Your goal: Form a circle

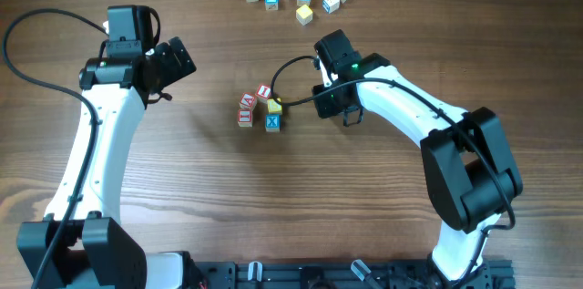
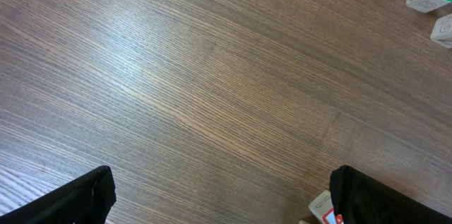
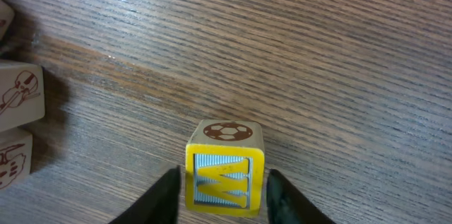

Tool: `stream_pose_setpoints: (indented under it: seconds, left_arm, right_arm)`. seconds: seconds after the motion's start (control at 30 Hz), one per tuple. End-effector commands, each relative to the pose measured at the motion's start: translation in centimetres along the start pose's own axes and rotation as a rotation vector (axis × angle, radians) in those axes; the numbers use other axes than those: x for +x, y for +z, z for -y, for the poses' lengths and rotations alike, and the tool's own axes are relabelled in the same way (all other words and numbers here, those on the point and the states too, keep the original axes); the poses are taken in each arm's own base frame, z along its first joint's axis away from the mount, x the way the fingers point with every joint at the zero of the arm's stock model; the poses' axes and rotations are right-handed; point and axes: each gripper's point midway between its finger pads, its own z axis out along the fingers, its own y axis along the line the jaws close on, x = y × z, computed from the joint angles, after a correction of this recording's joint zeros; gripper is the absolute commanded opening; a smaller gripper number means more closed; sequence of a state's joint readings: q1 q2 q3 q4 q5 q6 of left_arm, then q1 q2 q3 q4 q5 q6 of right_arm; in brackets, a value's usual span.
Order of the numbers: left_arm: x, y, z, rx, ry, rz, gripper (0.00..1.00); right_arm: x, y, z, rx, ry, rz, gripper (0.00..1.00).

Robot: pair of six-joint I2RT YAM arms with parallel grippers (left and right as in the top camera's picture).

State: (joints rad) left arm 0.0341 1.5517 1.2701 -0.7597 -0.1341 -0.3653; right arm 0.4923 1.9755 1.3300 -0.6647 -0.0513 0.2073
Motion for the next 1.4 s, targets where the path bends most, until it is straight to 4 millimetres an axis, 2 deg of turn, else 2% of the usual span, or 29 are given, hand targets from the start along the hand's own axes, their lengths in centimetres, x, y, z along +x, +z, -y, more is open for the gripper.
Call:
stream_pose_setpoints:
  seconds: [0.0,0.13,0.23,0.37,0.5,0.53,0.6,0.63,0.93,1.1,1.13,1.2,1.37]
  left_arm:
    - [-0.63,-0.56,-0.17,-0.005,-0.015,0.024,1.0]
    - [-0.64,-0.56,-0.16,-0.005,-0.015,0.024,1.0]
    - [-0.63,-0.56,-0.17,-0.005,-0.015,0.024,1.0]
    - [-0.64,-0.56,-0.16,-0.005,-0.015,0.024,1.0]
    - [-0.63,-0.56,-0.17,-0.005,-0.015,0.024,1.0]
    - [-0.64,-0.56,-0.16,-0.005,-0.015,0.024,1.0]
    - [-0.64,-0.56,-0.16,-0.005,-0.015,0.024,1.0]
    - [-0.63,-0.56,-0.17,-0.005,-0.015,0.024,1.0]
    - [-0.64,-0.56,-0.16,-0.005,-0.015,0.024,1.0]
    - [-0.64,-0.56,-0.16,-0.005,-0.015,0.024,1.0]
    - [-0.63,-0.56,-0.17,-0.005,-0.015,0.024,1.0]
    - [-0.63,-0.56,-0.16,-0.005,-0.015,0.024,1.0]
    - [-0.63,-0.56,-0.16,-0.005,-0.015,0.024,1.0]
  right_arm:
    - [0.62,0.72,0.18,0.009,0.002,-0.021,0.52]
    - [0.49,0.72,0.16,0.009,0.001,-0.016,0.75]
    - [0.22,0.73,0.1,0.006,0.0,-0.005,0.73]
    - [0.2,0.73,0.1,0.006,0.0,-0.004,0.62]
    - [0.18,0.73,0.09,0.006,0.0,-0.003,0.66]
    - [0.18,0.73,0.09,0.006,0.0,-0.003,0.7]
    - [0.18,0.73,0.09,0.006,0.0,-0.003,0.96]
    - [0.18,0.73,0.09,0.006,0.0,-0.003,1.0]
    - [0.19,0.73,0.09,0.006,0.0,-0.004,0.97]
    - [0.2,0.73,0.09,0.006,0.0,-0.004,0.82]
    - [0.2,0.73,0.09,0.006,0.0,-0.004,0.74]
    - [0.19,0.73,0.09,0.006,0.0,-0.004,0.66]
    - [0.12,0.69,0.09,0.006,0.0,-0.001,0.59]
